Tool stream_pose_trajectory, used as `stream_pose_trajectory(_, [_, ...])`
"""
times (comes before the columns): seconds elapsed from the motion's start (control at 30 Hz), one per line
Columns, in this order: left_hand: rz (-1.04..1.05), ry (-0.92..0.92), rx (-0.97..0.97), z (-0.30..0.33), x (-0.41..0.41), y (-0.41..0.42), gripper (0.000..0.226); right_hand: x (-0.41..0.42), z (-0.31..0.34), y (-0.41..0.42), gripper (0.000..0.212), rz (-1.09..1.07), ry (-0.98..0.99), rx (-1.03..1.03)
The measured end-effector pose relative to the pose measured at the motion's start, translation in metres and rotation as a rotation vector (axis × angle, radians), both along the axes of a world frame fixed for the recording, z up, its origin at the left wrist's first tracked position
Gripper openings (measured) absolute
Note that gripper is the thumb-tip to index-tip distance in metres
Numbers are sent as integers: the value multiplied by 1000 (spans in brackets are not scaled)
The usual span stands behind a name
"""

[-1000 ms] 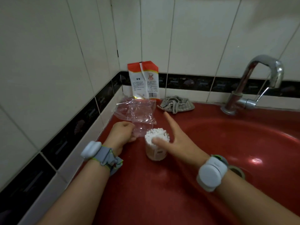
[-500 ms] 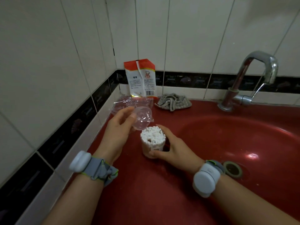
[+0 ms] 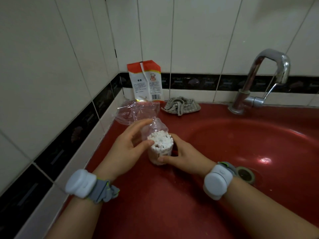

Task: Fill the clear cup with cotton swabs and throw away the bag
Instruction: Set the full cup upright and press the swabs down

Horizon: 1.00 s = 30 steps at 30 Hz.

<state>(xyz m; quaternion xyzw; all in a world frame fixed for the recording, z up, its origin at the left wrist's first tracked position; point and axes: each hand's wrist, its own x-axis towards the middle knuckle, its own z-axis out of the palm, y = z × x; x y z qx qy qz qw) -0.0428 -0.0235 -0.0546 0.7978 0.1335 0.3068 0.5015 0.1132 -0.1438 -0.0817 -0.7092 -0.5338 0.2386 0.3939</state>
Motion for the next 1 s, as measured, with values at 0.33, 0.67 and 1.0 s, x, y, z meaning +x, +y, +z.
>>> stream_pose_trajectory(0.33, [93,77,251,-5,4,-9,56,0,-1,2,79,-1,11,27])
stream_pose_trajectory(0.67, [222,84,349,-10,15,-22,65,-4,-3,4,79,-17,19,53])
stream_pose_trajectory(1.0, [331,23,356,-13,21,-32,57,-5,-7,4,81,-25,55,95])
